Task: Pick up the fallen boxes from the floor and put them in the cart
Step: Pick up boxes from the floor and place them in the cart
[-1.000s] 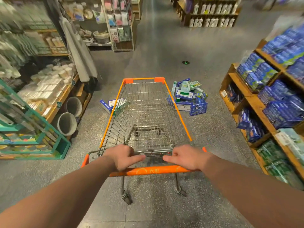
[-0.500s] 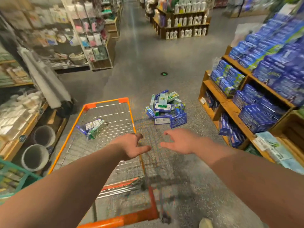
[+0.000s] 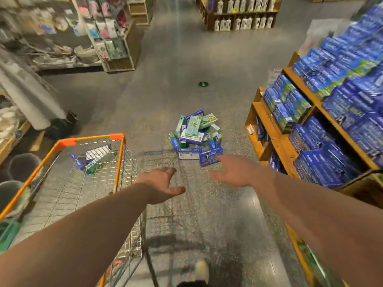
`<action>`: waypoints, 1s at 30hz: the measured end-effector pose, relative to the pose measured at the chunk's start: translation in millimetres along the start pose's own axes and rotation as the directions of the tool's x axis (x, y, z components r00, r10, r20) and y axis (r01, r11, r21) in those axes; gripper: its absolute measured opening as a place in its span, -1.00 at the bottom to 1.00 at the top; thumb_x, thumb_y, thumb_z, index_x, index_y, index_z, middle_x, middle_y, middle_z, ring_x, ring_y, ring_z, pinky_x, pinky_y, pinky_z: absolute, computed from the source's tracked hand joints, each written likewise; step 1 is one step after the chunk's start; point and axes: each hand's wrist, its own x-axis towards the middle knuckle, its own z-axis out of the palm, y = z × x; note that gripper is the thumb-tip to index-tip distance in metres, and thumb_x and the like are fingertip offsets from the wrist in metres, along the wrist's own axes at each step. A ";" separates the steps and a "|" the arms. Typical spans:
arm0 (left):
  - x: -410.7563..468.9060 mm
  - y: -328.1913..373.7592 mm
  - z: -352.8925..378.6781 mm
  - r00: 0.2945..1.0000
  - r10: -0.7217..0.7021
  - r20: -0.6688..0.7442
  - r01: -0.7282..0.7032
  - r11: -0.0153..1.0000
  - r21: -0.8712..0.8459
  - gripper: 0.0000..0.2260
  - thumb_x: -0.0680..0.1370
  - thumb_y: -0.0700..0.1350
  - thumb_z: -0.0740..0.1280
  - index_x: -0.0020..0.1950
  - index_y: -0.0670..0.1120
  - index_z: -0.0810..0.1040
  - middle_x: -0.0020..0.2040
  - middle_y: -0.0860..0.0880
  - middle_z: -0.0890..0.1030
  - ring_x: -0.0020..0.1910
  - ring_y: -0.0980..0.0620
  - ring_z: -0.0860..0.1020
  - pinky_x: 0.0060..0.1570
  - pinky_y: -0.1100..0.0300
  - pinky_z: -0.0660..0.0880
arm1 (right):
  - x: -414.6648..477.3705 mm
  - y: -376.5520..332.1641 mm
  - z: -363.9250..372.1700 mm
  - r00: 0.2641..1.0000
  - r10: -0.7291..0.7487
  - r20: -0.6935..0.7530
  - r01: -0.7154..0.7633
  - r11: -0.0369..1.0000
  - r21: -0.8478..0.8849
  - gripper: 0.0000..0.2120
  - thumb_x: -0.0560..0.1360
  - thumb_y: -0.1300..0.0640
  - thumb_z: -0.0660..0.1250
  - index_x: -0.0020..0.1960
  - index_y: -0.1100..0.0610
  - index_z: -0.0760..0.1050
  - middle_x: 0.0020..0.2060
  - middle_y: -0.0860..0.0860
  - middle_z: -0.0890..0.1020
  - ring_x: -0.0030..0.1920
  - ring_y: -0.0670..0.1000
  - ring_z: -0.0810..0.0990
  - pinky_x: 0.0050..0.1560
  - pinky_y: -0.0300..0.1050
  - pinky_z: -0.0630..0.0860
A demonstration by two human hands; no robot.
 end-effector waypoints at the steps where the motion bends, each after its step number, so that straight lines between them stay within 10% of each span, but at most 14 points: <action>1: 19.2 -1.6 -4.9 1.000 -0.010 0.007 0.010 1.000 -0.009 -0.18 0.47 0.52 0.11 0.59 0.07 0.19 0.58 0.01 0.29 0.45 -0.07 0.41 0.33 -0.09 0.43 | 17.5 9.5 -3.1 1.000 -0.001 0.002 0.001 1.000 -0.014 -0.28 0.57 -0.36 0.23 0.58 0.03 0.25 0.46 0.09 0.46 0.40 0.13 0.46 0.35 0.01 0.43; 8: 196.6 -25.0 -38.7 0.998 -0.031 0.047 0.034 0.997 -0.074 -0.19 0.49 0.51 0.14 0.62 0.11 0.12 0.61 0.04 0.23 0.48 -0.06 0.38 0.35 -0.05 0.41 | 179.5 66.8 -42.1 0.999 0.002 0.050 0.003 0.996 -0.092 -0.47 0.52 -0.27 0.31 0.36 0.01 0.41 0.14 0.03 0.59 0.10 0.09 0.58 0.13 0.10 0.57; 20: 502.4 -100.9 -75.9 0.985 0.036 0.167 -0.014 0.991 -0.131 -0.17 0.47 0.47 0.16 0.61 0.04 0.17 0.54 -0.08 0.37 0.47 -0.12 0.38 0.36 -0.13 0.39 | 492.1 146.8 -106.3 0.978 0.065 0.200 -0.039 0.990 -0.133 -0.45 0.59 -0.10 0.29 0.49 0.13 0.31 0.33 0.14 0.52 0.28 0.20 0.53 0.25 0.10 0.51; 30: 727.8 -142.7 26.1 0.947 0.019 0.320 0.006 0.997 -0.078 -0.24 0.51 0.31 0.34 0.58 -0.02 0.18 0.54 -0.07 0.34 0.44 -0.15 0.40 0.31 -0.14 0.42 | 737.3 226.2 20.5 0.937 0.042 0.347 -0.010 0.995 -0.095 -0.69 0.55 -0.04 0.32 0.21 0.09 0.42 0.20 0.12 0.55 0.19 0.22 0.57 0.09 0.08 0.54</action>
